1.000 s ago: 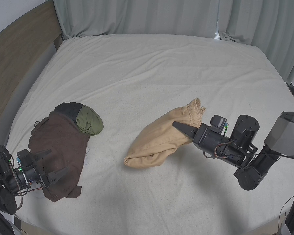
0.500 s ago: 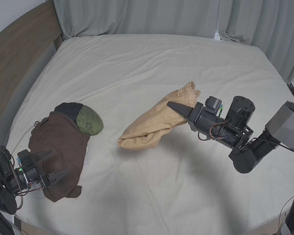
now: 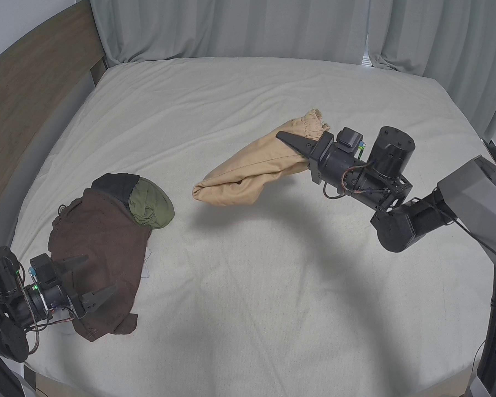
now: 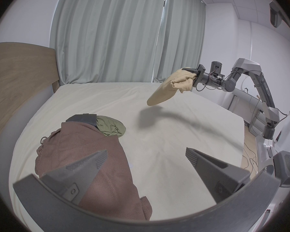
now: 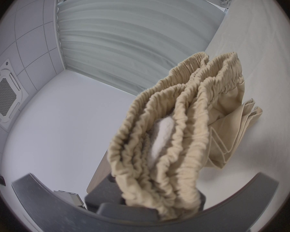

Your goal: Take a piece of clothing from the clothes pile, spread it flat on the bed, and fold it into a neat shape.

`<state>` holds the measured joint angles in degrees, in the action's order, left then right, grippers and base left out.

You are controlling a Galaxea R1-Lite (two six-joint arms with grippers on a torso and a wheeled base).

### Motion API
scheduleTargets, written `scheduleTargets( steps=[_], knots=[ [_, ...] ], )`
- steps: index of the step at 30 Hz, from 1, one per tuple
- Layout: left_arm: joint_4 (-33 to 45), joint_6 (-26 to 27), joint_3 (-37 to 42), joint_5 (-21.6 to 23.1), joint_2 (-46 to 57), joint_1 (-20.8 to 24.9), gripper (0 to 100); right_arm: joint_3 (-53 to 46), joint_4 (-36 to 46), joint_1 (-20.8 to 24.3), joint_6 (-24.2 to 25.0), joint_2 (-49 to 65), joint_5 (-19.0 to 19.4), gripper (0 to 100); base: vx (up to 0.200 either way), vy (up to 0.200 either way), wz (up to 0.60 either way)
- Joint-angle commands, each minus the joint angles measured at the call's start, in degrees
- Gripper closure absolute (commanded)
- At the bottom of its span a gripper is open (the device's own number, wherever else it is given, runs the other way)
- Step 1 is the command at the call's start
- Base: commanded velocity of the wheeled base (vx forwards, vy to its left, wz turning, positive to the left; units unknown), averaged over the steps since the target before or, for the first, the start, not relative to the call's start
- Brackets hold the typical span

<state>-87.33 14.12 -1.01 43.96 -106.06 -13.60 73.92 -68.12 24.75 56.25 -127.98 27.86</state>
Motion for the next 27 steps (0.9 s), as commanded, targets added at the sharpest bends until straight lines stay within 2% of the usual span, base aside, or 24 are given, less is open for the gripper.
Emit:
scheduleTargets(
  steps=[1,15,27],
  knots=[
    [0.06,0.03,1.01,0.07,-0.11,0.07,0,7.38,3.52,-0.66,0.18,-4.83,0.09,100,0.000,0.000,0.00],
    [0.23,0.12,1.01,-0.01,-0.47,0.16,0,20.56,10.38,-2.33,0.35,-9.66,0.09,100,0.000,0.000,0.00],
    [0.23,0.12,1.01,-0.01,-0.73,0.33,0,26.01,11.08,-4.18,1.94,-10.10,0.09,100,0.000,0.000,0.00]
  ],
)
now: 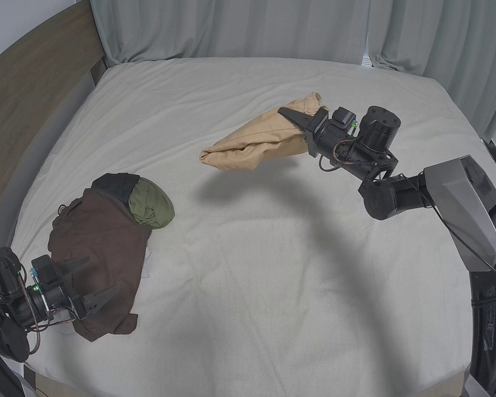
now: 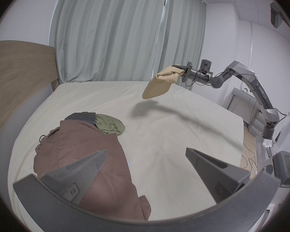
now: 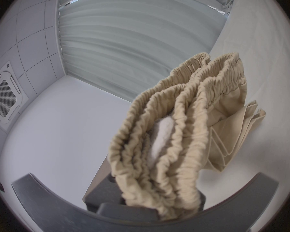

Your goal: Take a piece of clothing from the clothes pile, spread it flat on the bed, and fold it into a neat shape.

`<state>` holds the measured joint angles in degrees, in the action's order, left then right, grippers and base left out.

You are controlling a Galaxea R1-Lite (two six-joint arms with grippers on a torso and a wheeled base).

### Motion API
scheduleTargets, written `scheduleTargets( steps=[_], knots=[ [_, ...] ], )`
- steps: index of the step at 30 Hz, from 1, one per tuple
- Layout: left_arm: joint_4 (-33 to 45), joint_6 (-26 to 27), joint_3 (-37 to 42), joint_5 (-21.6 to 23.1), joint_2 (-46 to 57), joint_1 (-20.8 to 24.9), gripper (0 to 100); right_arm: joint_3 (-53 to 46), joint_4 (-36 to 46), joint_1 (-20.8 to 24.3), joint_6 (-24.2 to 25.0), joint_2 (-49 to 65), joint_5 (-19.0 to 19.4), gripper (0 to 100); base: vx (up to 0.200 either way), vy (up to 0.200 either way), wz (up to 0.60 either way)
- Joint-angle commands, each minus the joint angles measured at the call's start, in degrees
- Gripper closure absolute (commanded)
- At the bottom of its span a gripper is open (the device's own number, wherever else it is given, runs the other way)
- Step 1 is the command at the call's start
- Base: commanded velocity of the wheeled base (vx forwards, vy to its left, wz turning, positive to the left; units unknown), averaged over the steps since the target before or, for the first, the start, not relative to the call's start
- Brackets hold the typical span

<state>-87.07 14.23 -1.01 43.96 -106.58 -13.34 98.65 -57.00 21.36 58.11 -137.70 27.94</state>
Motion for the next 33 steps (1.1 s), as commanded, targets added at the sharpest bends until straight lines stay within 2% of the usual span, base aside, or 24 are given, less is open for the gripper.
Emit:
scheduleTargets(
  steps=[1,12,26,33],
  knots=[
    [-0.03,0.01,1.01,0.07,-0.20,0.07,0,1.55,-0.13,-1.06,0.07,-0.72,0.01,100,0.000,0.000,0.00],
    [-0.03,0.01,1.01,0.16,-0.03,-0.20,0,0.85,-1.62,-1.58,-0.63,-11.36,-0.26,100,0.000,0.000,0.00],
    [-0.03,0.01,1.01,0.16,0.23,0.07,0,-19.11,-17.35,-1.85,-0.90,-12.32,-0.43,100,0.000,0.000,0.00],
    [-0.03,0.01,1.01,0.60,0.32,-0.20,0,-23.15,-22.10,-1.76,-0.98,-14.87,-0.69,100,0.000,0.000,0.00]
  ],
)
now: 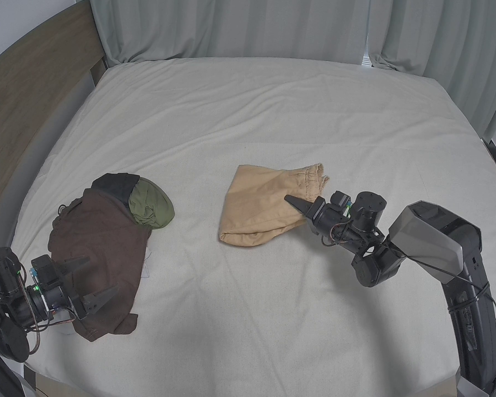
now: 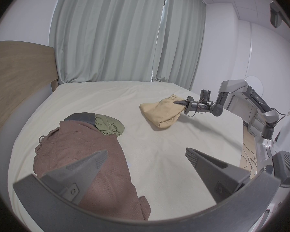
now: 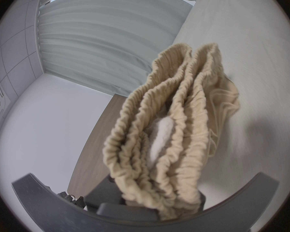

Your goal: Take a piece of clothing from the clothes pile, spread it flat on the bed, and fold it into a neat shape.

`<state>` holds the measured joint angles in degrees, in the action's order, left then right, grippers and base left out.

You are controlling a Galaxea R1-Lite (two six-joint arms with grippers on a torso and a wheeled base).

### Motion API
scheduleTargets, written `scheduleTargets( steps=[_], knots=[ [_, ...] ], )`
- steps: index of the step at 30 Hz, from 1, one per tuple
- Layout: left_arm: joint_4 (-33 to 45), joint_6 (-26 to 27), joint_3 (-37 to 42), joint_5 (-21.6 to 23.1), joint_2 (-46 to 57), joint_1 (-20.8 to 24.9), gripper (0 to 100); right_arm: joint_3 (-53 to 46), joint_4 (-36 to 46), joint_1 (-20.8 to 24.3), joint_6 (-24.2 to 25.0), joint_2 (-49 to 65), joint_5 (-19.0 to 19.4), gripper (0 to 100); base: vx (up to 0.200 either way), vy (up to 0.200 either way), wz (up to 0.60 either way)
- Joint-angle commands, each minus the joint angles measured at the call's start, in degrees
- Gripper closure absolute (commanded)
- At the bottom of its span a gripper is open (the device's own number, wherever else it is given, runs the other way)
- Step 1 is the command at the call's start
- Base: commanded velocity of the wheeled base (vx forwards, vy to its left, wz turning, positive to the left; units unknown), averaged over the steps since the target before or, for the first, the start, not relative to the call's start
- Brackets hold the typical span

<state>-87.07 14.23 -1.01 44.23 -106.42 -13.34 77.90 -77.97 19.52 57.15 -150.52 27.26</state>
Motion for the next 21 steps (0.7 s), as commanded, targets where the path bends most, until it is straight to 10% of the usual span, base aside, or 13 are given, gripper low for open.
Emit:
scheduleTargets(
  steps=[1,13,14,21],
  knots=[
    [-0.03,0.01,1.01,0.68,0.16,-0.20,0,-2.75,-1.39,0.17,-0.02,-2.06,-0.01,100,0.000,0.000,0.00],
    [0.84,1.51,1.01,1.74,0.16,-0.29,0,-4.25,-1.57,0.26,-1.51,-2.24,-0.28,100,0.000,0.000,0.00],
    [0.84,1.51,1.01,1.83,0.16,-0.29,0,-4.42,-1.57,0.17,-1.87,-2.24,-0.28,0,0.000,0.000,0.00],
    [0.84,1.51,1.01,1.83,0.34,-0.37,0,-8.90,-1.83,0.52,-6.70,-1.45,-0.28,0,0.000,0.000,0.00]
  ],
)
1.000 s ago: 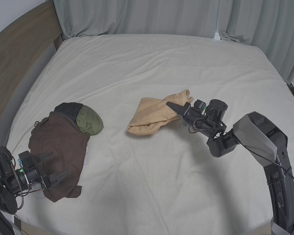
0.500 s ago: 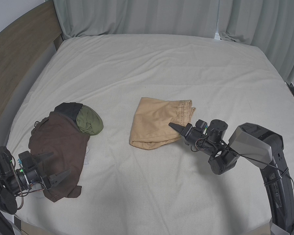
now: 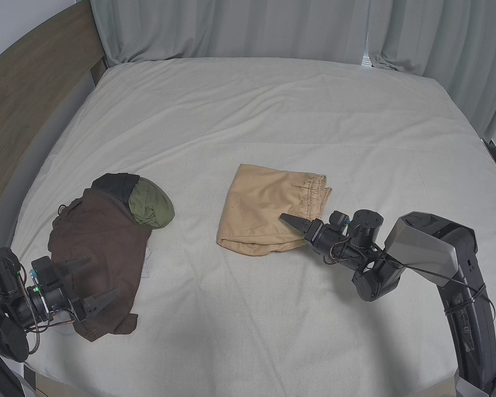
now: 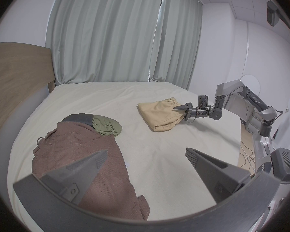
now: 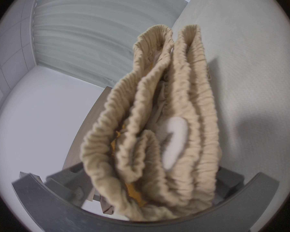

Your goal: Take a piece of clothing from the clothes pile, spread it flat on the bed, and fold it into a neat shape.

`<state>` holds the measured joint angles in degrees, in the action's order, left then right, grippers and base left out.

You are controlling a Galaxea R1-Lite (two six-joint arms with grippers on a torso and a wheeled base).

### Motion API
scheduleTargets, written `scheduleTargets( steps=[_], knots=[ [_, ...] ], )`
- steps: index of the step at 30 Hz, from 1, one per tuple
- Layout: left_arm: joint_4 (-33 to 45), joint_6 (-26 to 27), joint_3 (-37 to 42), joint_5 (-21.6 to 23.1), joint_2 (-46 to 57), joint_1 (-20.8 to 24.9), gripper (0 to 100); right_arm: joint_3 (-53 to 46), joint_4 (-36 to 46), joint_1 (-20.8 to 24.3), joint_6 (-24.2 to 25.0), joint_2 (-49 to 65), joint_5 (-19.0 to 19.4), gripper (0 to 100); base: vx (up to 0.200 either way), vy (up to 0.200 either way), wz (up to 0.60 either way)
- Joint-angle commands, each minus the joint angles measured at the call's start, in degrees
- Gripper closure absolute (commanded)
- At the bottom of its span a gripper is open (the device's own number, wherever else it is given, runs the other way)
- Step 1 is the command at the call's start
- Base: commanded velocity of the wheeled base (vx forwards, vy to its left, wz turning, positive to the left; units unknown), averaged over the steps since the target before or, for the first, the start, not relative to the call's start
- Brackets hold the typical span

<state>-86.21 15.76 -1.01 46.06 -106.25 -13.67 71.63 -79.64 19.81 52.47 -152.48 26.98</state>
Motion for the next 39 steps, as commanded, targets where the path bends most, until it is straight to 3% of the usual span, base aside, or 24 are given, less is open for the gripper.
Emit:
scheduleTargets(
  steps=[1,10,18,23,30,36,39],
  knots=[
    [-0.01,-0.03,1.01,0.00,0.26,-0.05,0,-3.87,-0.16,0.23,-3.43,0.69,0.00,0,0.000,0.000,0.00],
    [-0.10,0.06,1.01,0.00,0.87,-0.05,0,-21.89,-5.61,2.87,-8.00,7.37,0.00,0,0.000,0.000,0.00],
    [-0.10,0.06,1.01,0.00,0.70,-0.13,0,-32.17,-8.43,9.37,-9.84,13.79,0.00,0,0.000,0.000,0.00],
    [-0.10,0.06,1.01,0.00,0.70,-0.13,0,-32.52,-8.43,12.18,-9.84,16.86,0.00,0,0.000,0.000,0.00],
    [-0.01,0.06,1.01,0.09,0.43,-0.13,0,-29.36,-8.16,12.71,-9.40,20.47,1.67,0,0.000,0.000,0.00],
    [0.08,0.06,1.01,0.00,0.08,-0.13,0,-23.56,-7.63,11.92,-9.23,20.73,2.73,0,0.000,0.000,0.00],
    [0.08,0.06,1.01,0.00,0.26,0.22,0,-17.58,-6.93,8.93,-7.73,19.24,2.64,0,0.000,0.000,0.00]
  ],
)
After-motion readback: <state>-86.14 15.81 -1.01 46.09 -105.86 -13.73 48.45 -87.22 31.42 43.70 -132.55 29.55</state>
